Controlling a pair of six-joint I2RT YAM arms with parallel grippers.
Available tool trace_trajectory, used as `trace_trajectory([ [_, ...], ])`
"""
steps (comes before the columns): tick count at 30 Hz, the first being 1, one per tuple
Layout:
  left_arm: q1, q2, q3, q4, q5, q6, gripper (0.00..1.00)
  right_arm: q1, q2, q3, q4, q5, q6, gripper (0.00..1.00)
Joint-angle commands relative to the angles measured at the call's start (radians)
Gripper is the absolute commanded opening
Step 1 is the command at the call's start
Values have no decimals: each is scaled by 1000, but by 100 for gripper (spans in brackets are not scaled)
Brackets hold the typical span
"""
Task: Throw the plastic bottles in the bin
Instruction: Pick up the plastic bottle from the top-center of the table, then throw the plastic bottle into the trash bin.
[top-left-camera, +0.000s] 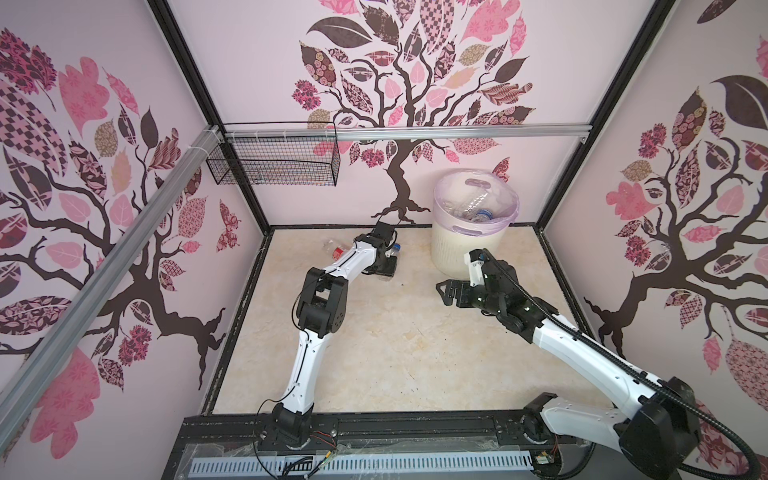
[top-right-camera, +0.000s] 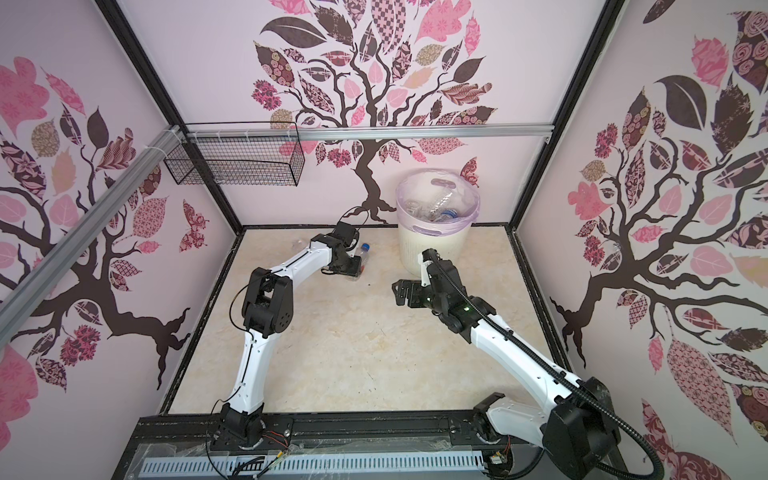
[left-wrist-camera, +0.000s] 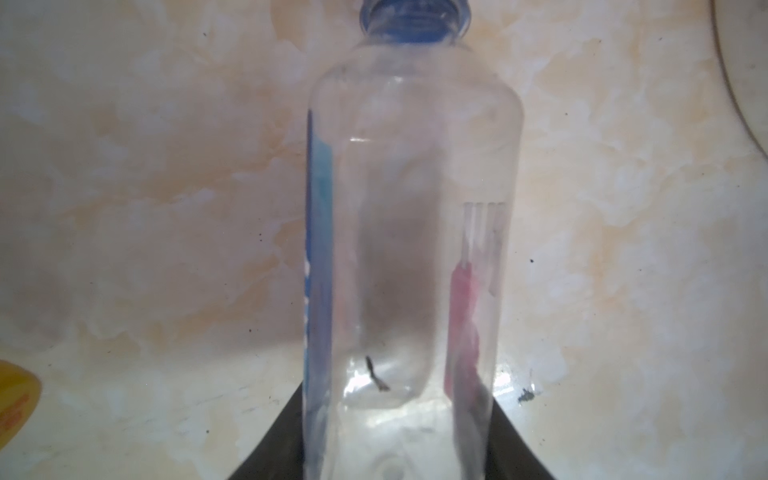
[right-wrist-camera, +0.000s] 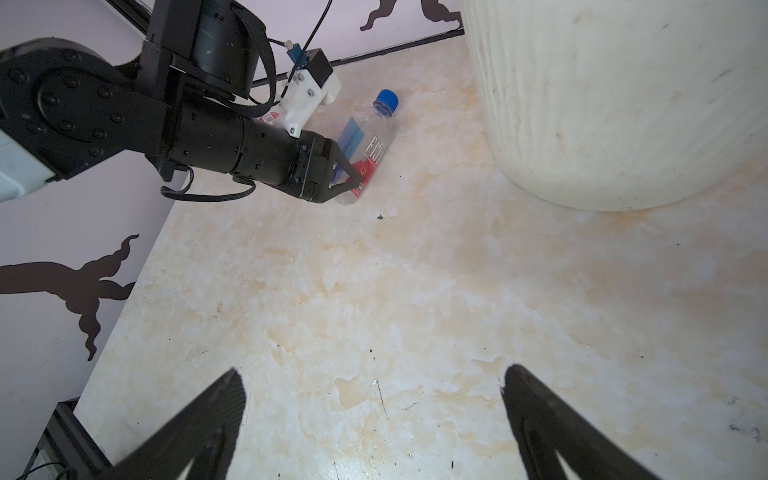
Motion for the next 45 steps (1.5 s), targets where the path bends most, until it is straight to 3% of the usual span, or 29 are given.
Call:
trace_trajectory([
  [1, 0, -45, -66, 13, 29, -27, 47, 2, -37, 4, -8, 0, 8, 99],
  [17, -9, -528, -579, 319, 215, -233, 46, -3, -43, 47, -1, -56, 55, 99],
  [28, -86, -842, -819, 461, 204, -298, 46, -12, 84, 214, 84, -152, 202, 100],
  [35, -89, -993, -896, 478, 200, -236, 46, -12, 210, 347, 139, -222, 297, 99],
  [45, -120, -1029, -927, 514, 192, -233, 46, 16, 309, 397, 223, -249, 348, 100],
])
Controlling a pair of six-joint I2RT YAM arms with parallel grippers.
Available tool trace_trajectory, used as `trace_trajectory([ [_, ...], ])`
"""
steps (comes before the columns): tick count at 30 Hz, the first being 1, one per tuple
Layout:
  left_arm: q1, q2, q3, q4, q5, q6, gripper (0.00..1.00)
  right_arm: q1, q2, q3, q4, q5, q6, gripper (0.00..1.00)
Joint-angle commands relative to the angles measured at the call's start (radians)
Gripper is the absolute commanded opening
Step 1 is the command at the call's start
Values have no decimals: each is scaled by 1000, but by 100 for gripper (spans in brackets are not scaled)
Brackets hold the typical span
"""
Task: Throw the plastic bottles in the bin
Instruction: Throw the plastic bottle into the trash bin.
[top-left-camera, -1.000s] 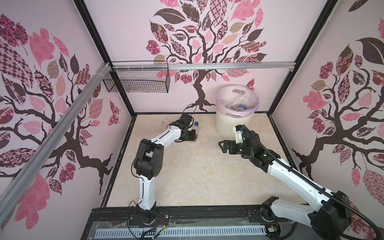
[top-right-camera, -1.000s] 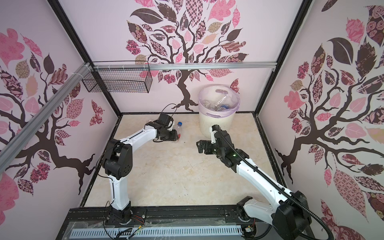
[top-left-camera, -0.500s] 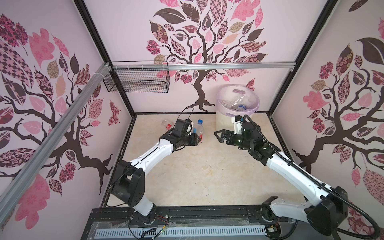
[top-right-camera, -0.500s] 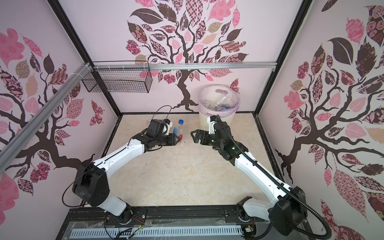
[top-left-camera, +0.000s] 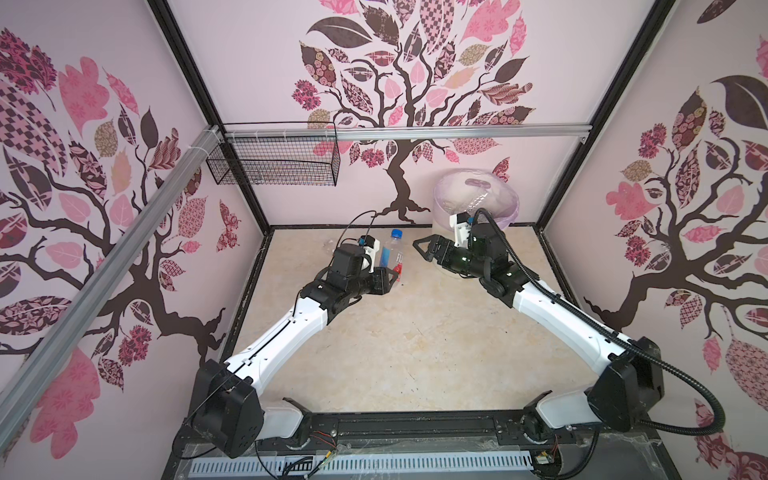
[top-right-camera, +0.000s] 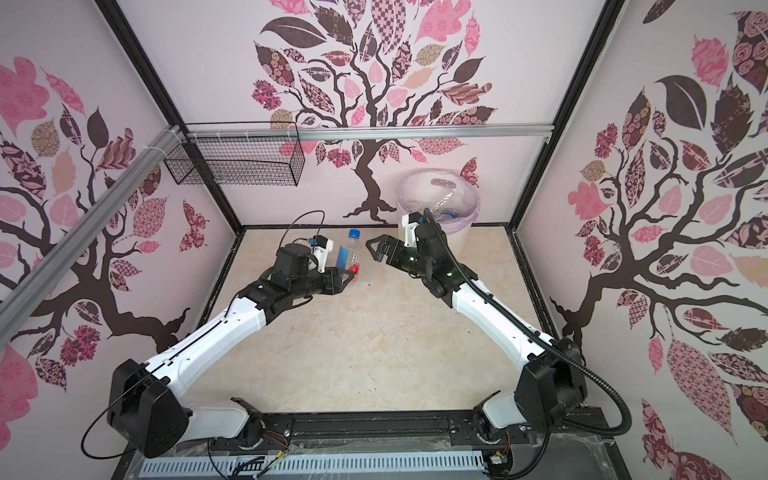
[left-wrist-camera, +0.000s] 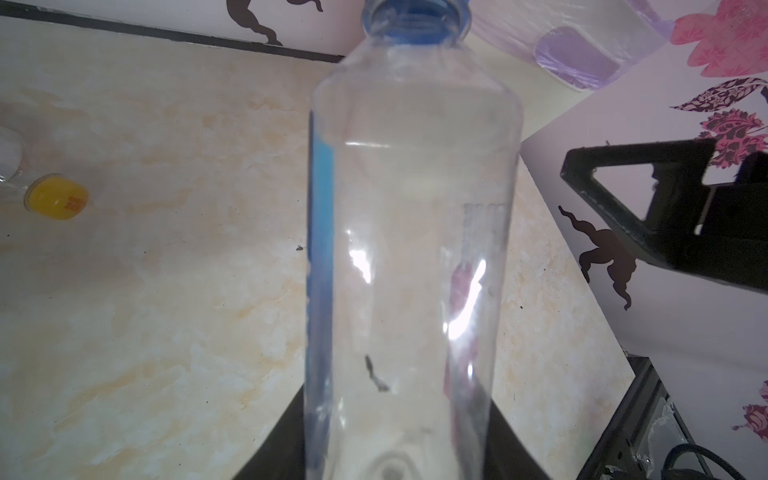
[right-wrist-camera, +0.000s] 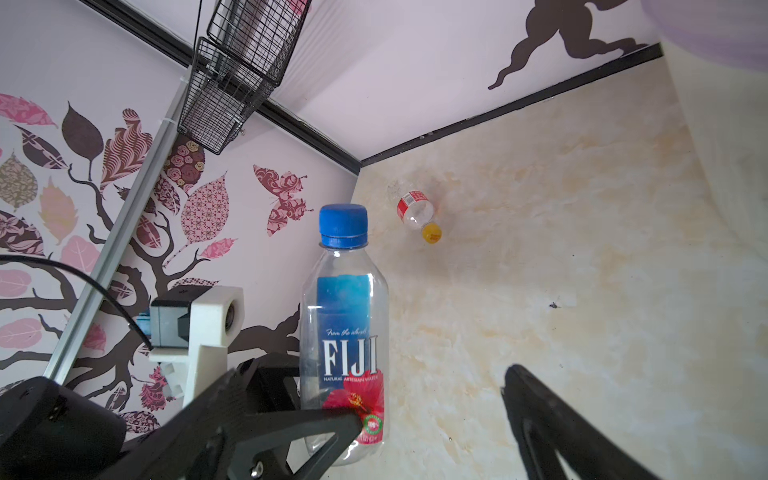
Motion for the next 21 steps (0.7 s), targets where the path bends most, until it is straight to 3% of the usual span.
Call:
trace_trajectory([
  [1, -20, -20, -19, 36, -4, 25, 46, 18, 43, 56, 35, -29, 21, 99],
  [6, -33, -30, -18, 28, -10, 35, 46, 49, 93, 74, 45, -42, 7, 99],
  [21, -47, -14, -17, 34, 11, 33, 47, 82, 210, 132, 74, -47, 13, 74],
])
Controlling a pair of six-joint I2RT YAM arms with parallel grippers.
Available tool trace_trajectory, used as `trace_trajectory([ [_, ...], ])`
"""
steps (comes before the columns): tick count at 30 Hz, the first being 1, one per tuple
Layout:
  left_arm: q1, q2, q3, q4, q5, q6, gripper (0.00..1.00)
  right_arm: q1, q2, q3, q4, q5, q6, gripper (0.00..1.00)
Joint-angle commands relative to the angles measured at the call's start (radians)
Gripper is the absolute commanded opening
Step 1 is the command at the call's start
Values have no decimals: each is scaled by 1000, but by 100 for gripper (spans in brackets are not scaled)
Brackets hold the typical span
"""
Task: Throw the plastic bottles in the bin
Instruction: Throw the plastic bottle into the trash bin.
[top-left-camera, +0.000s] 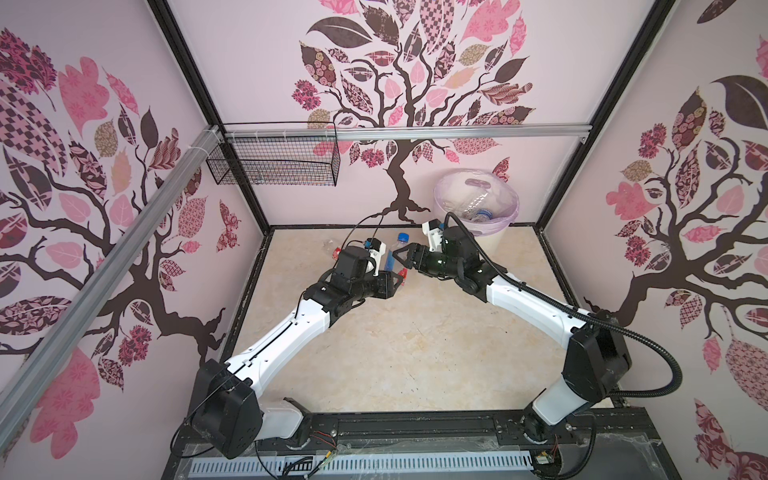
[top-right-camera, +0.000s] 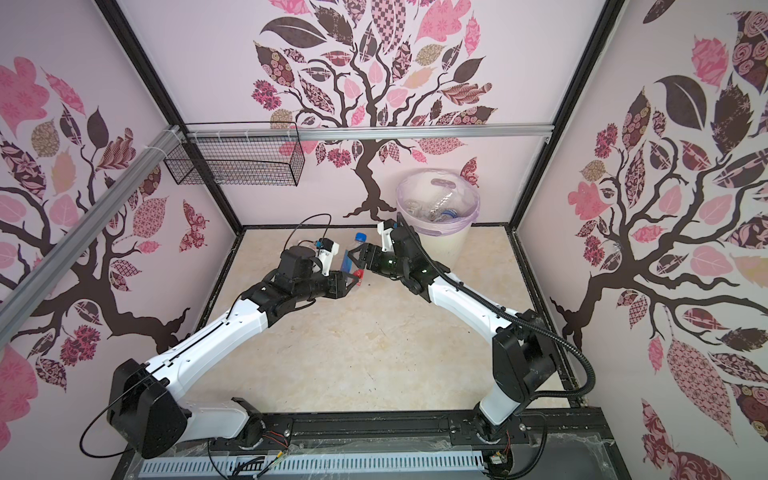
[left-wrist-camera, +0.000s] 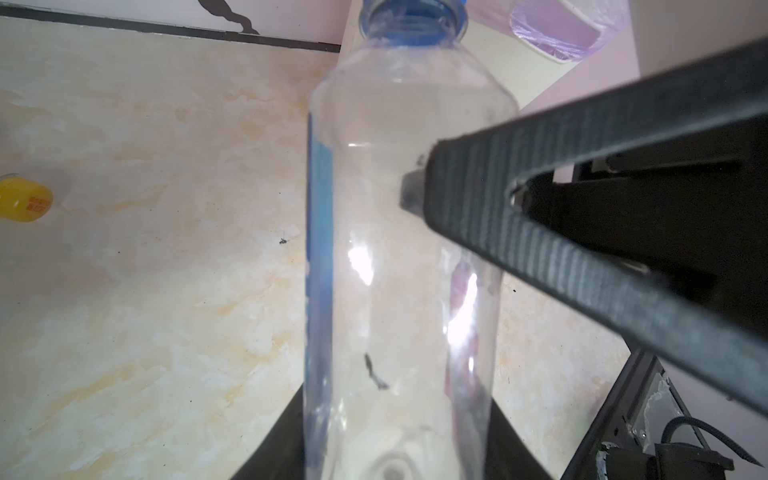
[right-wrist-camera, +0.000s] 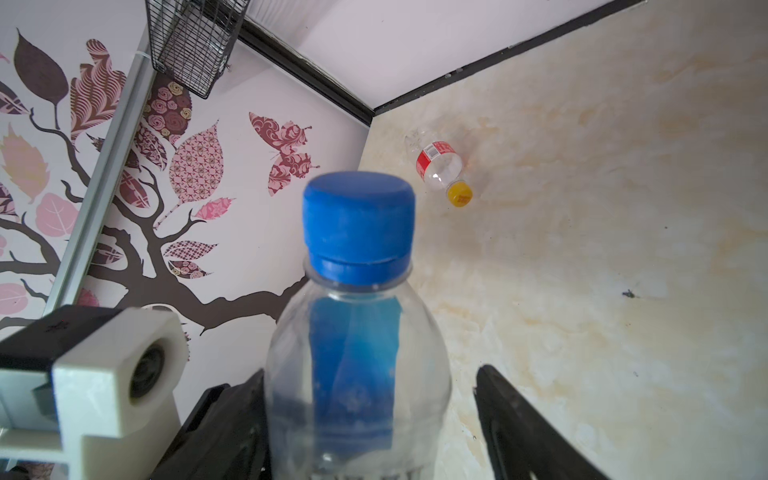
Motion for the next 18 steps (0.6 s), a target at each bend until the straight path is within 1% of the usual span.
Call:
trace_trajectory([
  [1, -12, -7, -15, 32, 11, 13, 47, 5, 31, 59, 10, 1, -3, 72],
  [3, -15, -4, -12, 31, 14, 15, 48, 5, 42, 74, 7, -5, -5, 66],
  [8, -16, -10, -12, 33, 8, 18, 53, 5, 56, 83, 9, -12, -5, 56],
  [10, -16, -8, -13, 31, 5, 18, 58, 5, 56, 85, 7, -7, -12, 52],
  [15, -17, -10, -11, 25, -2, 17, 65, 2, 56, 112, -40, 25, -62, 49],
  [18, -17, -19, -6, 18, -14, 21, 73, -13, 63, 166, -106, 52, -119, 48],
])
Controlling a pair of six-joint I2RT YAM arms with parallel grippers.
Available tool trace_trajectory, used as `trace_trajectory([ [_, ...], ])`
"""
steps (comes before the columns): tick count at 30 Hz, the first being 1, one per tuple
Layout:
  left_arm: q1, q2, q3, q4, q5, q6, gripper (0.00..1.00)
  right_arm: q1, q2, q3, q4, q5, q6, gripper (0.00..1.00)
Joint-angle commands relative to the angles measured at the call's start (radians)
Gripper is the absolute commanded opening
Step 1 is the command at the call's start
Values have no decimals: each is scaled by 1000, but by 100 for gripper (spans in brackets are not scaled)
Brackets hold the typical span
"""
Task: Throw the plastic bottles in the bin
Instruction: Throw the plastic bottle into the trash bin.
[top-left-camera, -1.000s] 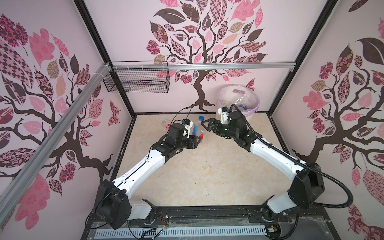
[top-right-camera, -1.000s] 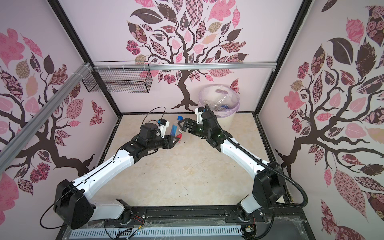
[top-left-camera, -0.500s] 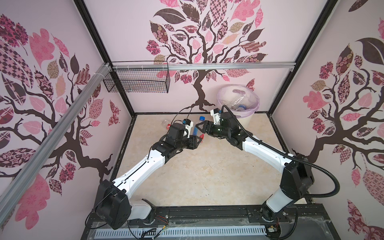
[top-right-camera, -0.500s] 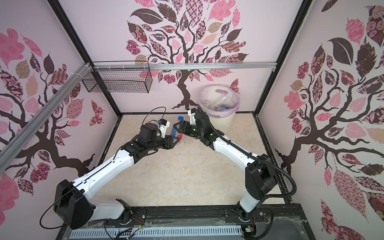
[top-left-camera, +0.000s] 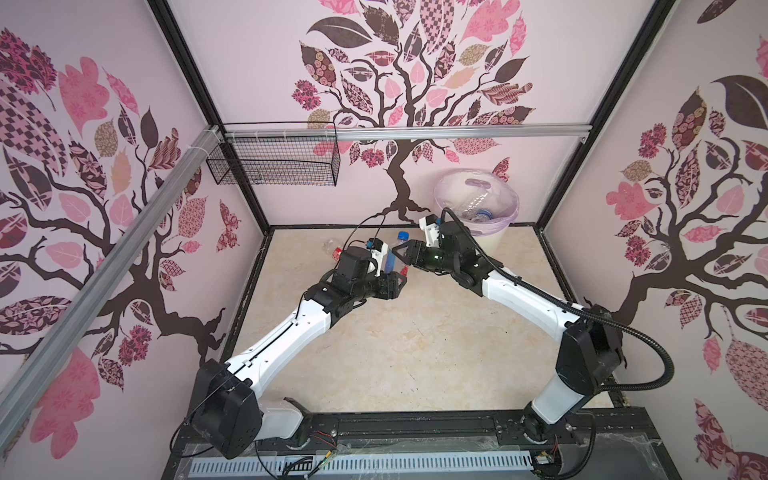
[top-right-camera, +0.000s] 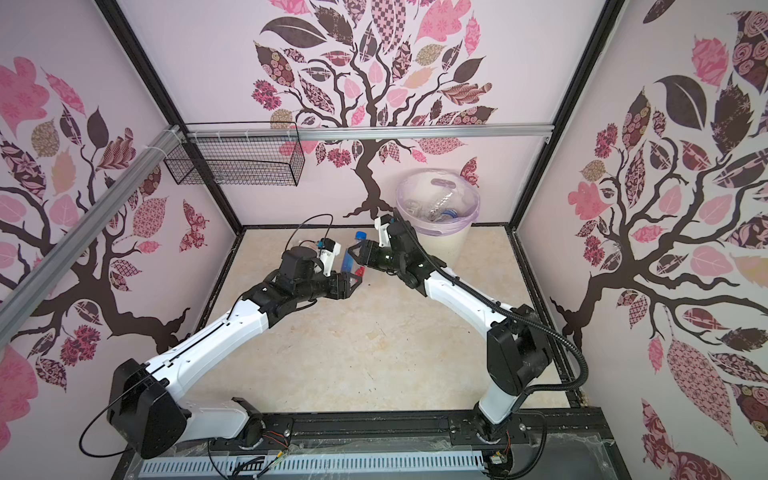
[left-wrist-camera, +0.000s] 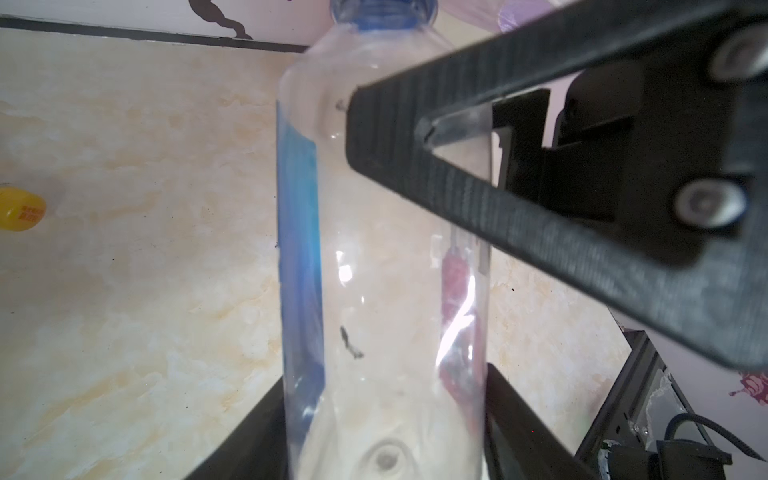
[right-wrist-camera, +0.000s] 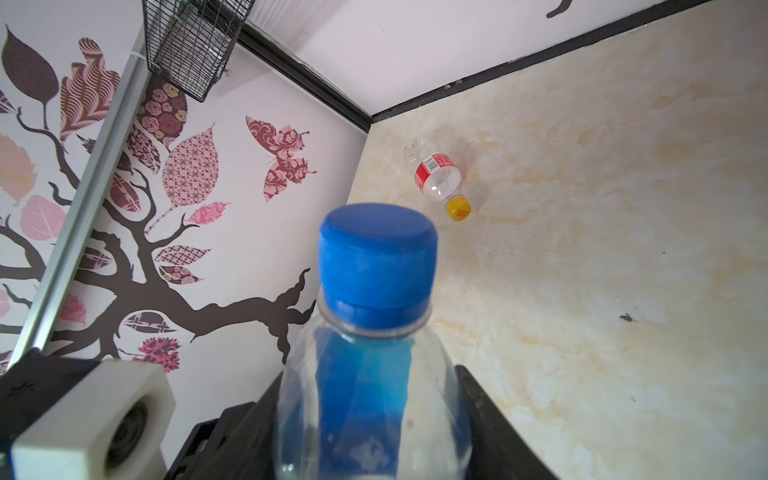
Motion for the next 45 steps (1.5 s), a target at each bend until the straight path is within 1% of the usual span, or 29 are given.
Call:
trace_trajectory([
  [1, -5, -27, -10, 16, -13, 18, 77, -21, 17, 94, -66, 41, -80, 48],
  [5, -4, -58, -18, 22, -28, 23, 87, -85, 4, 172, -130, 61, -127, 48],
  [9, -4, -90, -17, 45, -45, 11, 98, -136, -8, 325, -264, 144, -242, 48],
  [10, -5, -94, -6, 48, -43, 7, 98, -143, -10, 372, -301, 177, -281, 48],
  [12, -5, -93, 33, 45, -29, 8, 98, -144, -13, 489, -379, 281, -380, 48],
  [14, -5, -83, 101, 25, -22, 25, 98, -144, -19, 599, -427, 384, -464, 48],
  [17, -6, -61, 210, -2, -19, 43, 98, -145, -20, 767, -475, 512, -560, 48],
  [20, -9, -47, 287, 5, -10, 45, 98, -141, -29, 918, -472, 592, -640, 48],
  [23, -14, -36, 335, 16, 1, 41, 98, -141, -56, 981, -412, 633, -697, 49],
  [26, -16, -34, 351, 18, 1, 41, 98, -141, -80, 963, -329, 640, -736, 52],
  [30, -18, -41, 335, 17, -11, 41, 98, -154, -34, 928, -310, 689, -745, 55],
  [32, -18, -44, 324, 11, -19, 41, 98, -206, 24, 878, -325, 672, -686, 56],
  [33, -18, -43, 319, 4, -23, 38, 98, -242, 71, 876, -367, 651, -635, 56],
  [34, -18, -45, 313, -3, -21, 38, 98, -271, 129, 898, -430, 641, -589, 59],
  [35, -19, -47, 310, -7, -17, 38, 98, -292, 179, 933, -486, 630, -554, 68],
  [37, -18, -61, 293, -16, -22, 38, 98, -310, 281, 1064, -627, 599, -524, 93],
  [38, -17, -66, 285, -21, -29, 40, 98, -309, 307, 1122, -671, 601, -515, 99],
  [39, -18, -74, 278, -26, -36, 44, 98, -309, 317, 1165, -697, 595, -503, 100],
  [41, -19, -81, 265, -28, -48, 44, 98, -309, 281, 1147, -672, 578, -498, 99],
  [45, -20, -69, 261, -23, -33, 26, 98, -309, 125, 920, -500, 569, -499, 99],
])
